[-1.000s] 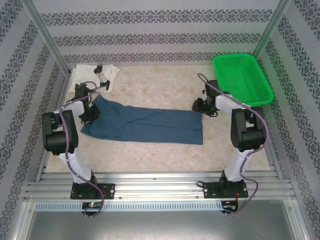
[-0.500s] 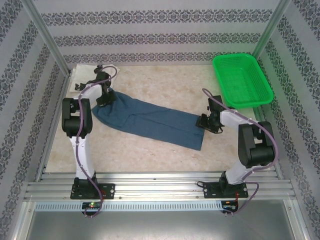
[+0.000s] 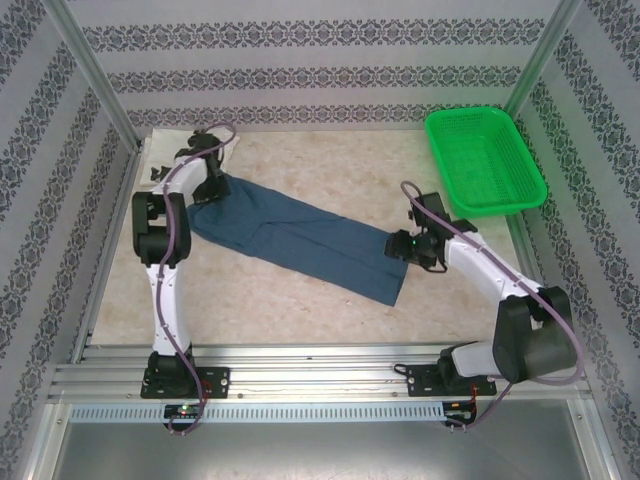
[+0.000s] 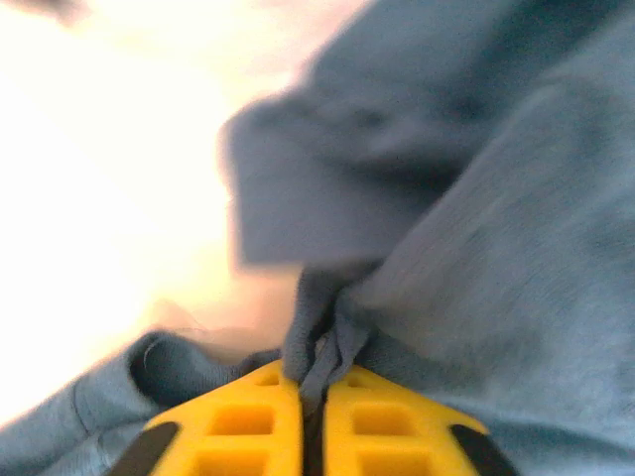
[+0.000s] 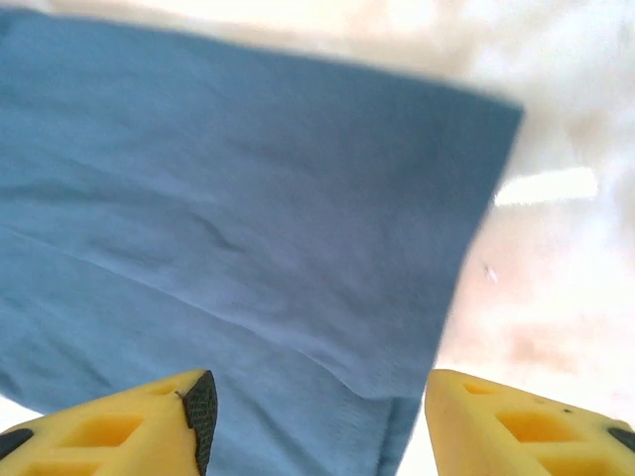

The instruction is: Fold and stack the t-shirts

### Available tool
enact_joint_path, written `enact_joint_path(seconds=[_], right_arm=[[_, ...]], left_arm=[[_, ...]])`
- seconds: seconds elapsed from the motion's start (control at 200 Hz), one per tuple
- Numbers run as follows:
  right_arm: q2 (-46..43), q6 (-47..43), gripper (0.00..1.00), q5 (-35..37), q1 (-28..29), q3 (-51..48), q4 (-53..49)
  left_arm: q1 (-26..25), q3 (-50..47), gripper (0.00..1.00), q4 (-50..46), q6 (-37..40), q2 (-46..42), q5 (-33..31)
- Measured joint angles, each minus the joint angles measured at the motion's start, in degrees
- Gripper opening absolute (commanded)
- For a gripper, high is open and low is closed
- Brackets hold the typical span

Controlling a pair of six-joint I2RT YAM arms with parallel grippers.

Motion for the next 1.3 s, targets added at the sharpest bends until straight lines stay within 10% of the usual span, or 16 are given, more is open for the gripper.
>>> enact_joint_path(seconds=[0.21,0.5,0.799,1.299], right_arm=[[15.0,-7.5,0.57,1.9,3.9,15.4,-0.2],[29.4,-12.4,0.55,3.1,7.2,24.6,-0.9],[30.1,-12.2,0.54,4.7,7.9,20.1,0.0],[20.8,-6.9,0.53,6.2,11.0,6.3,0.0]], left_arm=[[8.9,-9.4,0.99,0.1,-0.3,-8.9,-2.7],[8.7,-14.8,1.00,1.1,-0.9,-23.0,-5.8],[-7.9,-18.9,0.30,4.2,-3.2,-24.1,-3.1],[-11.2,0.1,0.33,-1.6,-3.9,0.8,-8.4]])
